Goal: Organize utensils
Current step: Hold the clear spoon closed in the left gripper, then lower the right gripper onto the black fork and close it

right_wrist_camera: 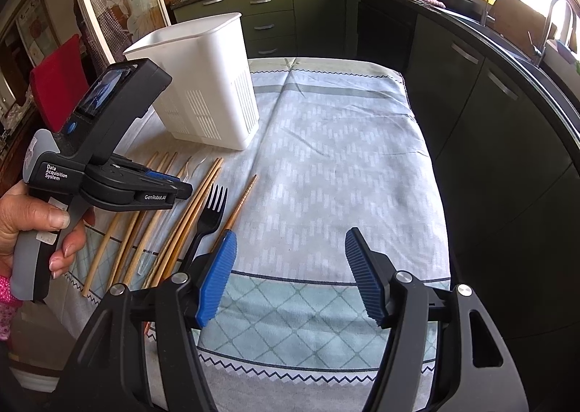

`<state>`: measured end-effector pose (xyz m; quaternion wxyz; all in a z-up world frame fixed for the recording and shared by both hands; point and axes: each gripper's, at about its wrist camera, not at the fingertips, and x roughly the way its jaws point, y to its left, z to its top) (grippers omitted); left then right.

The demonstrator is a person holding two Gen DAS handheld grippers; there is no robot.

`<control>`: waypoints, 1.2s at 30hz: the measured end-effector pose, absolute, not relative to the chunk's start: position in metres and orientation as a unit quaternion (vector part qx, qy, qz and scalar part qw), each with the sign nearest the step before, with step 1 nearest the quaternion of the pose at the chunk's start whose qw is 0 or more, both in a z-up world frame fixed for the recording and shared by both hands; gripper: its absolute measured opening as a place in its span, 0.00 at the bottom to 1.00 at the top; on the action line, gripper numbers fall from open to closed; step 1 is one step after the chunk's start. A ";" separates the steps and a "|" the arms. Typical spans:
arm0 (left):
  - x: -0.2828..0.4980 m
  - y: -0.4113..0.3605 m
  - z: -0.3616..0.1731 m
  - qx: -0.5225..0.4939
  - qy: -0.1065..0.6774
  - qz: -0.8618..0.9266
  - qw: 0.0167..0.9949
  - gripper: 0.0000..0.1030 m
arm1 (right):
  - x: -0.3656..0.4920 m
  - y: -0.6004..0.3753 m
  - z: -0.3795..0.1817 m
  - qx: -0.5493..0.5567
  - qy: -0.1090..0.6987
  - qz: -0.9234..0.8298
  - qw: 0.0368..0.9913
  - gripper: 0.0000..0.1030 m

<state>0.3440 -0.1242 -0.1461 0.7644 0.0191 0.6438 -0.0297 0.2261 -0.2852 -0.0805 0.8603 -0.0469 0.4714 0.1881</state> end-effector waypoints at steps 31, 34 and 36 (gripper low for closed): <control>0.260 -0.097 -0.087 -0.022 0.515 -0.048 0.855 0.08 | 0.241 -0.229 -0.116 -0.037 0.564 0.234 0.791 0.37; 0.244 -0.097 -0.075 -0.017 0.498 -0.054 0.866 0.08 | 0.247 -0.214 -0.127 -0.033 0.595 0.227 0.770 0.29; 0.240 -0.097 -0.069 -0.009 0.487 -0.058 0.872 0.08 | 0.249 -0.206 -0.133 -0.029 0.613 0.221 0.758 0.20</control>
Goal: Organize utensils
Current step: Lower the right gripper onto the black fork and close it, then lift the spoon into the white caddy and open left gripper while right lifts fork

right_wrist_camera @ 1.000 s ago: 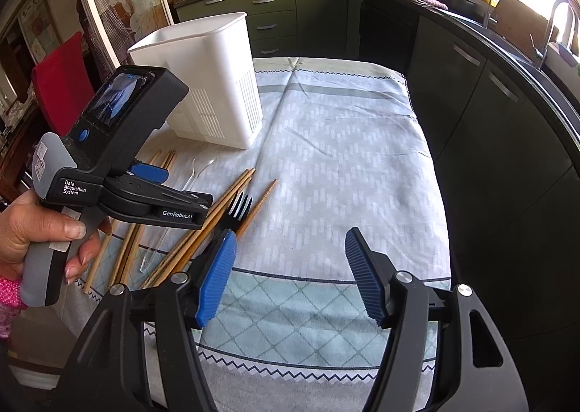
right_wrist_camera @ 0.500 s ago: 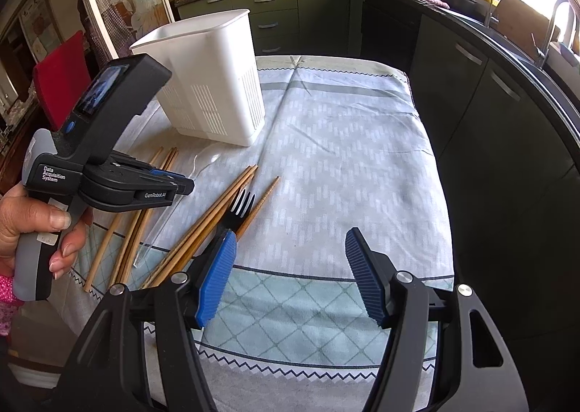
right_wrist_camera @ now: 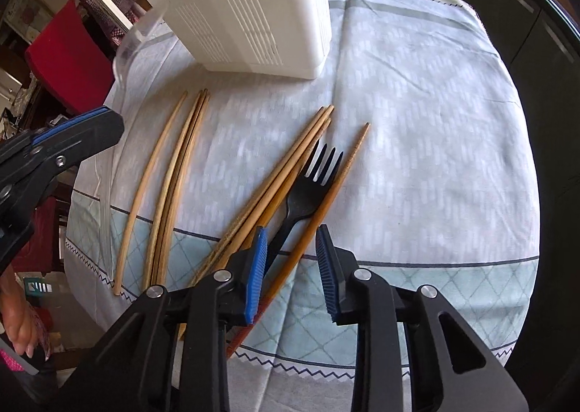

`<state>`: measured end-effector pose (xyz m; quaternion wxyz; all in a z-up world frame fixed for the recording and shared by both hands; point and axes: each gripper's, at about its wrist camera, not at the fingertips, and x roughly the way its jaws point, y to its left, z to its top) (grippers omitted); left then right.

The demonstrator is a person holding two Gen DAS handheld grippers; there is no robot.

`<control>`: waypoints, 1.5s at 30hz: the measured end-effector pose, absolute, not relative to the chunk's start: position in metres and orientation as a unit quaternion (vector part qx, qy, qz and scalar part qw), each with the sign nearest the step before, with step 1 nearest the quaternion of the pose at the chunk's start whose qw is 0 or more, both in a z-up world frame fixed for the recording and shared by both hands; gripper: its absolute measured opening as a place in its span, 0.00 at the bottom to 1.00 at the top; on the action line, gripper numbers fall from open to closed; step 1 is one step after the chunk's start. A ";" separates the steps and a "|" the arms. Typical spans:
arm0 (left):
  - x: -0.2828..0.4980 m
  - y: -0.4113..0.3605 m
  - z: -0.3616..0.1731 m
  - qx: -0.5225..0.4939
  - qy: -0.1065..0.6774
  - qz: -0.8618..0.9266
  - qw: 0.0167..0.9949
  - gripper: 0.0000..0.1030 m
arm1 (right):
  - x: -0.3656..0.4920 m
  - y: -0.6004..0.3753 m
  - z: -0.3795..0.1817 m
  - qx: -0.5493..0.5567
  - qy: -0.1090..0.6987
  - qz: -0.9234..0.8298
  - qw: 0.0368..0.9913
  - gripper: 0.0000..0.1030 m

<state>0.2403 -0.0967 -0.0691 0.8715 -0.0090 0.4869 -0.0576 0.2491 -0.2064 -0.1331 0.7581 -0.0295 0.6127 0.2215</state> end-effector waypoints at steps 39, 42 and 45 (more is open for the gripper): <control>0.276 -0.069 0.077 -0.074 0.249 -0.065 0.964 0.08 | 0.213 -0.267 -0.084 0.110 0.490 0.230 0.834 0.10; 0.298 -0.071 0.077 -0.076 0.200 -0.046 0.976 0.08 | 0.208 -0.275 -0.079 0.113 0.473 0.234 0.842 0.10; 0.314 -0.070 0.068 -0.075 0.161 -0.019 0.984 0.08 | 0.208 -0.279 -0.073 0.107 0.457 0.235 0.851 0.10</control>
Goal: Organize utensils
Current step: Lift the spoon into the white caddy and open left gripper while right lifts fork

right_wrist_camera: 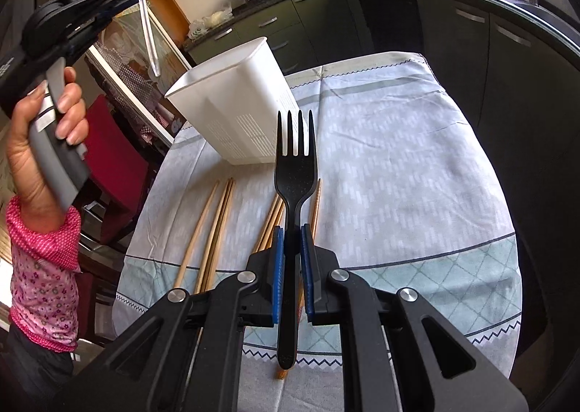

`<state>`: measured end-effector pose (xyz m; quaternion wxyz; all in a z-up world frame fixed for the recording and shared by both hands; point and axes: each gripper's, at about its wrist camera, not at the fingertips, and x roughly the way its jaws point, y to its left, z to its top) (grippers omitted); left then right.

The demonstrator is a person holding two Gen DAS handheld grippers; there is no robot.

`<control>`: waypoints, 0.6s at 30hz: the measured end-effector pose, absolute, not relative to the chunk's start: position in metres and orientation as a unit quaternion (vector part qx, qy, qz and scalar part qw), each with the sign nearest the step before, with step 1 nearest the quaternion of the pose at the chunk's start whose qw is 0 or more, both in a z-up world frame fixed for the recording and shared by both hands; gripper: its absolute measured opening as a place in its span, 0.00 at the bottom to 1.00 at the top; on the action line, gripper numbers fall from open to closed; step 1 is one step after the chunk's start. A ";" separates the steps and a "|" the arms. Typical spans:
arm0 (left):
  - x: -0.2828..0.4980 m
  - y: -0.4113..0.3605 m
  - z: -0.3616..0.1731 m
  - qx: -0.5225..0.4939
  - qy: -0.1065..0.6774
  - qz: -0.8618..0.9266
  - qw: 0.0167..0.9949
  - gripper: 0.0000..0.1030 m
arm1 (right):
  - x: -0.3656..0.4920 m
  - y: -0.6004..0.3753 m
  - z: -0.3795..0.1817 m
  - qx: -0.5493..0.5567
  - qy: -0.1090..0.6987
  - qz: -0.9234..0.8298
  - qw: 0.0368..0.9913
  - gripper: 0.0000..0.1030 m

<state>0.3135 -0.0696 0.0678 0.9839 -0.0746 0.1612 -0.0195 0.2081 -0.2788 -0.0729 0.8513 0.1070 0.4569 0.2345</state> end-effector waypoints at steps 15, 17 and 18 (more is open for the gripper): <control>0.345 -0.064 -0.024 -0.055 0.271 -0.001 0.961 0.08 | 0.231 -0.243 0.013 0.074 0.341 0.250 0.903 0.10; 0.344 -0.065 -0.028 -0.053 0.284 0.003 0.957 0.08 | 0.241 -0.233 0.032 0.068 0.307 0.241 0.918 0.10; 0.344 -0.066 -0.029 -0.053 0.289 0.004 0.956 0.08 | 0.247 -0.229 0.041 0.065 0.290 0.234 0.926 0.10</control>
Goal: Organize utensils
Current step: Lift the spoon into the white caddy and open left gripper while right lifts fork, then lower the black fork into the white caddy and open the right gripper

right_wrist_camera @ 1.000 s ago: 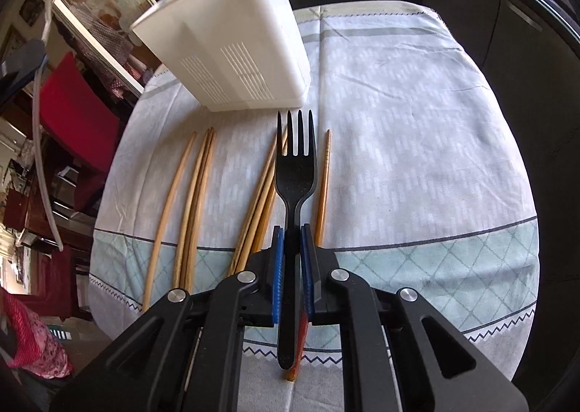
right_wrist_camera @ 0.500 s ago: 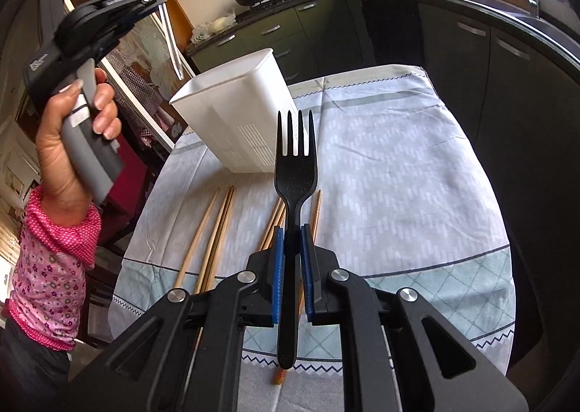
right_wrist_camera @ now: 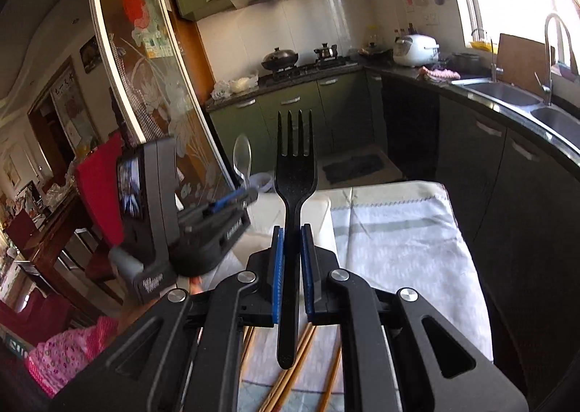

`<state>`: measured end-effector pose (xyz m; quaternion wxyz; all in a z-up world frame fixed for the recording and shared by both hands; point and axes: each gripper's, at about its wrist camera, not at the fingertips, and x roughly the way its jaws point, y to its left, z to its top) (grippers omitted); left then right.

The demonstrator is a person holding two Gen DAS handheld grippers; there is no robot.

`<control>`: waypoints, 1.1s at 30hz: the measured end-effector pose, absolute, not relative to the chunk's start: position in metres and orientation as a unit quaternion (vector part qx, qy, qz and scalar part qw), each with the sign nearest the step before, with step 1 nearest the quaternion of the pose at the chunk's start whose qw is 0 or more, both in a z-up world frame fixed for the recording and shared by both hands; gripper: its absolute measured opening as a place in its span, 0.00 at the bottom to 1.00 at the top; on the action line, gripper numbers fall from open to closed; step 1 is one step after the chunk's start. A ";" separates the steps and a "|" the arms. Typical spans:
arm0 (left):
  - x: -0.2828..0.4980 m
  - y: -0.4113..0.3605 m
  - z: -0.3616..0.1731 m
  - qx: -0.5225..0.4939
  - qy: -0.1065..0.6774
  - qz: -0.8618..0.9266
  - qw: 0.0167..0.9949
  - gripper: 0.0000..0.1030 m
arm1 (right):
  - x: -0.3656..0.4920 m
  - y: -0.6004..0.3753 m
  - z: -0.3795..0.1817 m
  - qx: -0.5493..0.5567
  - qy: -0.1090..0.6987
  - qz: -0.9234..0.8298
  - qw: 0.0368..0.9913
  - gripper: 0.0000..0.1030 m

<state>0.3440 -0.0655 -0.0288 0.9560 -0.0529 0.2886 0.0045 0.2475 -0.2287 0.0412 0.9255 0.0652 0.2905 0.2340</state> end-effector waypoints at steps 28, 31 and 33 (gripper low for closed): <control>0.307 -0.038 -0.014 -0.108 0.261 -0.017 0.959 0.47 | 0.340 -0.175 -0.018 0.056 0.251 0.186 0.948 0.10; 0.301 -0.035 -0.011 -0.110 0.257 -0.014 0.960 0.47 | 0.338 -0.175 -0.026 0.056 0.258 0.187 0.946 0.10; 0.297 -0.033 -0.009 -0.109 0.254 -0.011 0.961 0.47 | 0.334 -0.177 -0.029 0.054 0.258 0.189 0.946 0.11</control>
